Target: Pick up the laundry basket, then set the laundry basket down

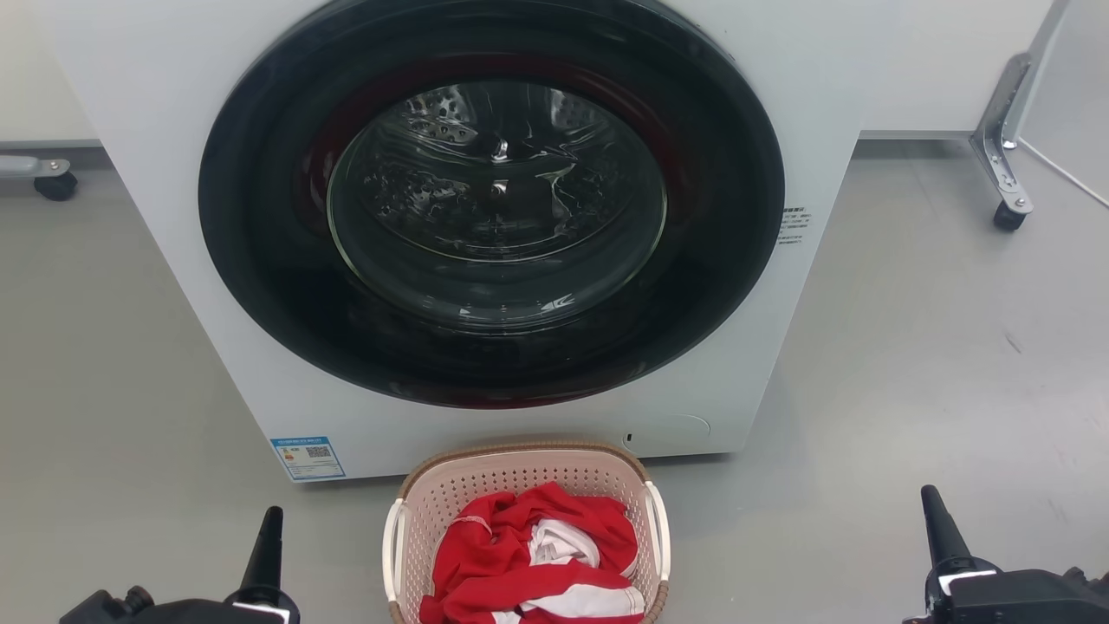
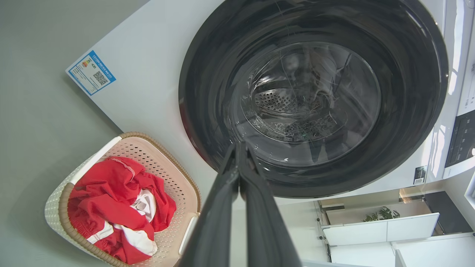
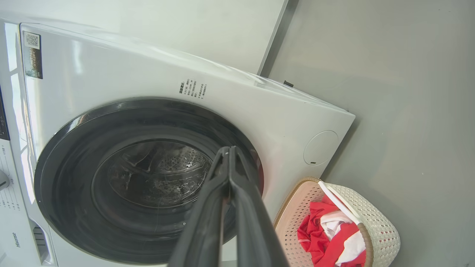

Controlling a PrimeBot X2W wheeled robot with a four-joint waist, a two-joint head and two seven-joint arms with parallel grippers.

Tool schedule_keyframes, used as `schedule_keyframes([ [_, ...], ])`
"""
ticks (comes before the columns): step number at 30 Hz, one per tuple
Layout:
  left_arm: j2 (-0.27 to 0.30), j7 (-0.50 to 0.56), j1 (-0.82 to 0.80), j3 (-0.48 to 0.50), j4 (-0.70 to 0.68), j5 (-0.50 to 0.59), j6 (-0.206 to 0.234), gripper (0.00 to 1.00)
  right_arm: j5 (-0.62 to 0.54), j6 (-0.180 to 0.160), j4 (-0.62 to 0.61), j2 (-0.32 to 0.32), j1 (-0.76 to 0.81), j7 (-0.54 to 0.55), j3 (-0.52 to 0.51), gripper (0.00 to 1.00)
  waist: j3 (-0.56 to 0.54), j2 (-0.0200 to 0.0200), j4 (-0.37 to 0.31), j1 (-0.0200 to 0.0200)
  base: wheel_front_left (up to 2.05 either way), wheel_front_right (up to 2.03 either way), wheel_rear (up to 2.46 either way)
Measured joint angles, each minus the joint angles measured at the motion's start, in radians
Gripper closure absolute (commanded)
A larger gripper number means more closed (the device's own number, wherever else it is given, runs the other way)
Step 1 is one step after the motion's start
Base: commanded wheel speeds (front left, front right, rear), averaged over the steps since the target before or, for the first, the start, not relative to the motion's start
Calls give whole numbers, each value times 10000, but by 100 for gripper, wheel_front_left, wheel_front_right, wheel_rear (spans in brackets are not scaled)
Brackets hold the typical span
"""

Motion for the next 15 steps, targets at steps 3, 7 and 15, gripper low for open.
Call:
schedule_keyframes([
  [3,-15,100,-90,75,40,-443,-90,100,401,65,44,10,-2,100,-144,100,5,0,-4,0,0,0,0],
  [7,-38,265,-129,182,125,-966,-182,100,903,148,84,23,-35,265,-345,100,11,0,-9,0,0,0,0],
  [15,-86,596,-419,462,291,-2245,-384,100,1987,416,211,58,-202,550,-777,100,25,0,-19,0,0,0,0],
])
